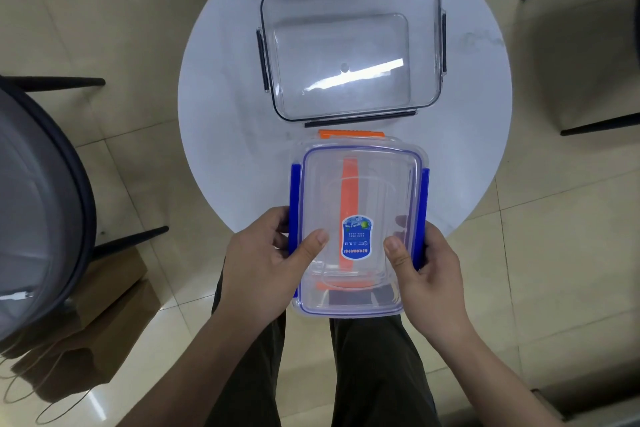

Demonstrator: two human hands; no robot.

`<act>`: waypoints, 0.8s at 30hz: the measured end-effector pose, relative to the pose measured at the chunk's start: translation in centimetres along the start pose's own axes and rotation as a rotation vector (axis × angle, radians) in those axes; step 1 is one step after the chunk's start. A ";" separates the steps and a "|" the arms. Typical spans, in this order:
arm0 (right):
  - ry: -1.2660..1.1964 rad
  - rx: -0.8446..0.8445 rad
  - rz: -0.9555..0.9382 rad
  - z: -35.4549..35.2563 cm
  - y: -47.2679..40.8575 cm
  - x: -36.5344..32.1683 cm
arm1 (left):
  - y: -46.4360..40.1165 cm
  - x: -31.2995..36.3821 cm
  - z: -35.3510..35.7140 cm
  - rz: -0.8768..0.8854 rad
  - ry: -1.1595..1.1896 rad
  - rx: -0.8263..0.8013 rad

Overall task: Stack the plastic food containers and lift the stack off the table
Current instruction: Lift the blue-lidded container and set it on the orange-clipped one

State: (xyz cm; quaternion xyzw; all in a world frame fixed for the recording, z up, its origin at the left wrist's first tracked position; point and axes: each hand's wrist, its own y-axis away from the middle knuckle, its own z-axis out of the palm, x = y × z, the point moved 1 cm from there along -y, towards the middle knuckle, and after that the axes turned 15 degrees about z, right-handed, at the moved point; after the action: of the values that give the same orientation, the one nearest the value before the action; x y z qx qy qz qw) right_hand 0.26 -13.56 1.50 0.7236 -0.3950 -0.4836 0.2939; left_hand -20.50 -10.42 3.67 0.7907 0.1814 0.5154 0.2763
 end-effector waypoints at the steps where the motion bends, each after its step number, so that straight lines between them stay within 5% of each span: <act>1: 0.001 0.001 -0.003 0.0 0.0 0.0 | 0.0 0.0 0.0 0.000 -0.002 0.000; 24: -0.039 -0.065 0.085 -0.8 0.2 -0.8 | -0.4 -0.8 0.0 -0.028 0.097 0.021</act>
State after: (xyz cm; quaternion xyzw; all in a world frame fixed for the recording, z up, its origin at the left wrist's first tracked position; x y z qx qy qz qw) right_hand 0.83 -12.96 2.29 0.6869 -0.4151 -0.4973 0.3296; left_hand -20.82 -10.51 2.86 0.7651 0.2109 0.5471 0.2662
